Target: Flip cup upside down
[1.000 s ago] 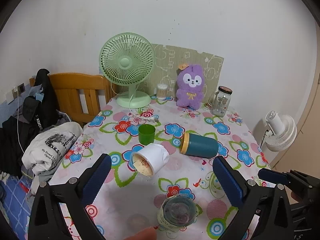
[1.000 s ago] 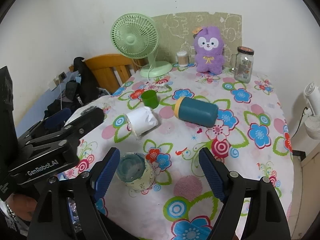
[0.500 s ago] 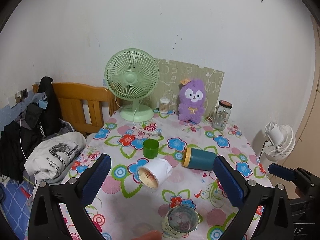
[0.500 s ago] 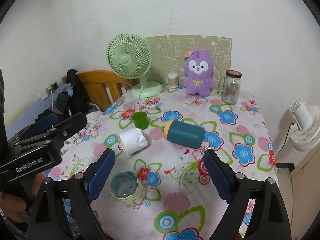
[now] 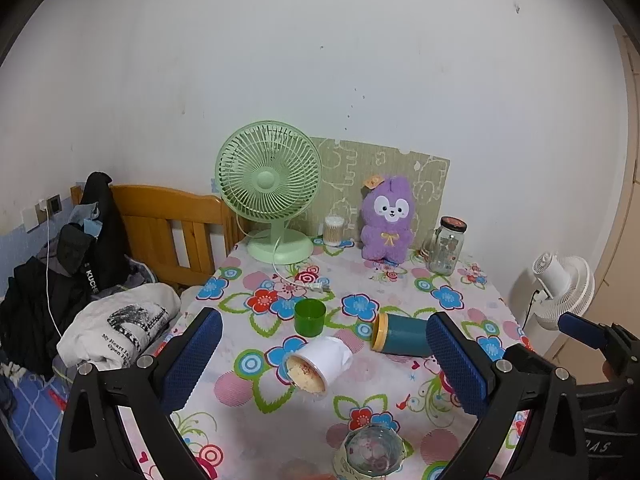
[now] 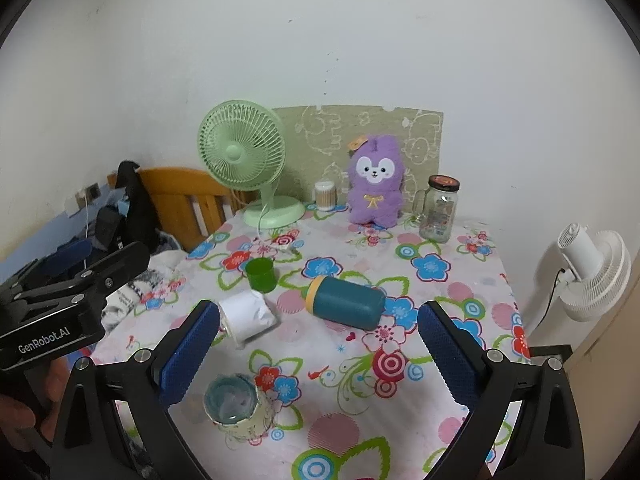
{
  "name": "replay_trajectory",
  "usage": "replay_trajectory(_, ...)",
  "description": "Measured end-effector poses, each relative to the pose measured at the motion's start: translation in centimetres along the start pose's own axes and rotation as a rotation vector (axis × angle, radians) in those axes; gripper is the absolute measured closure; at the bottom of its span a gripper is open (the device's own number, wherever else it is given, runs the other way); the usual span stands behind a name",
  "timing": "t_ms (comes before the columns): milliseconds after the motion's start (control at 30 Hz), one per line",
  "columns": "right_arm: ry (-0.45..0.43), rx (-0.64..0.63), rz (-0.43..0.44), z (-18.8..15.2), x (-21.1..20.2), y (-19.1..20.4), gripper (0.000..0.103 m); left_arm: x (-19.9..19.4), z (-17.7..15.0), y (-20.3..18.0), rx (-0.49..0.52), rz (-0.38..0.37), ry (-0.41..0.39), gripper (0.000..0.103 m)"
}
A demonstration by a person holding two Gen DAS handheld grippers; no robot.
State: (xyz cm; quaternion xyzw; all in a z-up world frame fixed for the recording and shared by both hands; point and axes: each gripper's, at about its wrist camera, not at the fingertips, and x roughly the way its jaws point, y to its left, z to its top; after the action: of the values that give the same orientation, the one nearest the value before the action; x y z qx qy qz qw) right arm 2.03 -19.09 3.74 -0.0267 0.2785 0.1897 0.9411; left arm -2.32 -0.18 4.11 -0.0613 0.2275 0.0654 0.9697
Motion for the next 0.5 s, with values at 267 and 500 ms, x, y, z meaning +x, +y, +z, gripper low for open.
replay_trajectory(267, -0.037, -0.001, -0.008, 0.33, -0.80, 0.13, 0.003, -0.22, 0.15, 0.12, -0.001, 0.000, -0.009, 0.000)
replay_trajectory(500, -0.041, -0.003, 0.006, 0.38, -0.94, 0.30, 0.003, -0.22, 0.15, 0.09, -0.002, 0.001, -0.010, 0.000)
